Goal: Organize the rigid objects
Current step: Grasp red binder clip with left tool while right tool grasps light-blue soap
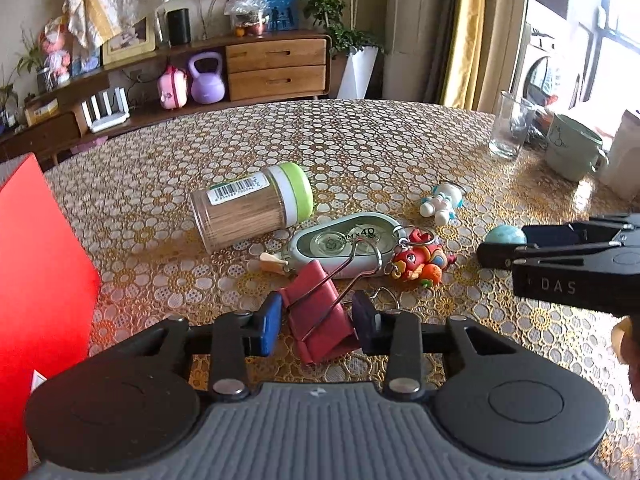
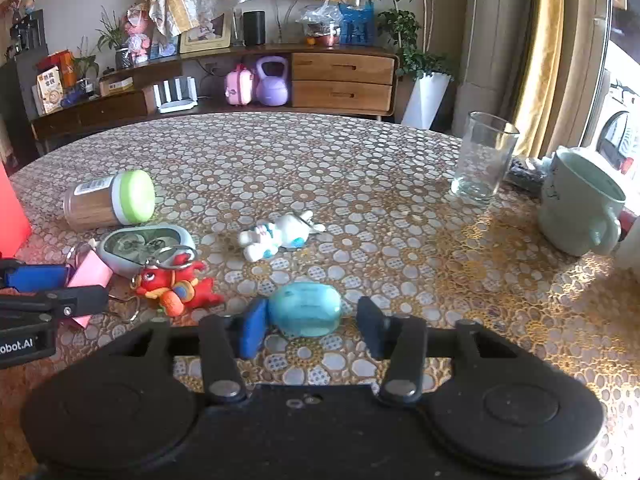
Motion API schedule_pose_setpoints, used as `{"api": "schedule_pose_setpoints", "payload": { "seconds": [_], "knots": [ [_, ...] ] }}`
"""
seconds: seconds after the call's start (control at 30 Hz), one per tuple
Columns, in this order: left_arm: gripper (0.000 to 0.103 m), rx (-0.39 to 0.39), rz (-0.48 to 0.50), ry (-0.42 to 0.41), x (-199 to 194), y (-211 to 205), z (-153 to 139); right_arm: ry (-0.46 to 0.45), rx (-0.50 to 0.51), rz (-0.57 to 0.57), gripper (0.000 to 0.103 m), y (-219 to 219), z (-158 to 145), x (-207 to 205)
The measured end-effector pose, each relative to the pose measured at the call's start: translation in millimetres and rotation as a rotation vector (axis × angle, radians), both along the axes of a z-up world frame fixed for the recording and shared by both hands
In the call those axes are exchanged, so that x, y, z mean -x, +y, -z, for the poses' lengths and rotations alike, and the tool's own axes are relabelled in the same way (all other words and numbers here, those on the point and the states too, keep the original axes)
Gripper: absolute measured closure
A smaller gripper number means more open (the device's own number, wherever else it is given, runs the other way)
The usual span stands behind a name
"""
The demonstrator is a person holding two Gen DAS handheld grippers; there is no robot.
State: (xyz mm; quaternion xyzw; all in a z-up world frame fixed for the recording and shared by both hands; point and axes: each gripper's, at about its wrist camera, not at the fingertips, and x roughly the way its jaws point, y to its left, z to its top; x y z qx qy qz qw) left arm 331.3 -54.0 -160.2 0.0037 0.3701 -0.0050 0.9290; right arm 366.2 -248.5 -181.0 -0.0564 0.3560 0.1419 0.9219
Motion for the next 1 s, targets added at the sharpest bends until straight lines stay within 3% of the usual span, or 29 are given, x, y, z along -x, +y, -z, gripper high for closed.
{"api": "schedule_pose_setpoints", "payload": {
  "seconds": [0.3, 0.57, 0.63, 1.0],
  "knots": [
    [0.071, -0.021, 0.017, 0.002, 10, 1, -4, -0.032, -0.025, 0.004, 0.064, -5, -16, 23],
    [0.073, 0.011, 0.015, 0.025, 36, 8, -12, -0.043, -0.073, -0.042, 0.064, -5, -41, 67],
    [0.085, 0.015, 0.021, 0.032, 45, 8, -13, -0.036, -0.085, -0.05, 0.064, -4, -46, 81],
    [0.096, 0.031, 0.035, 0.031, 100, 19, -34, -0.02, -0.109, -0.097, 0.064, 8, -67, 153]
  ]
}}
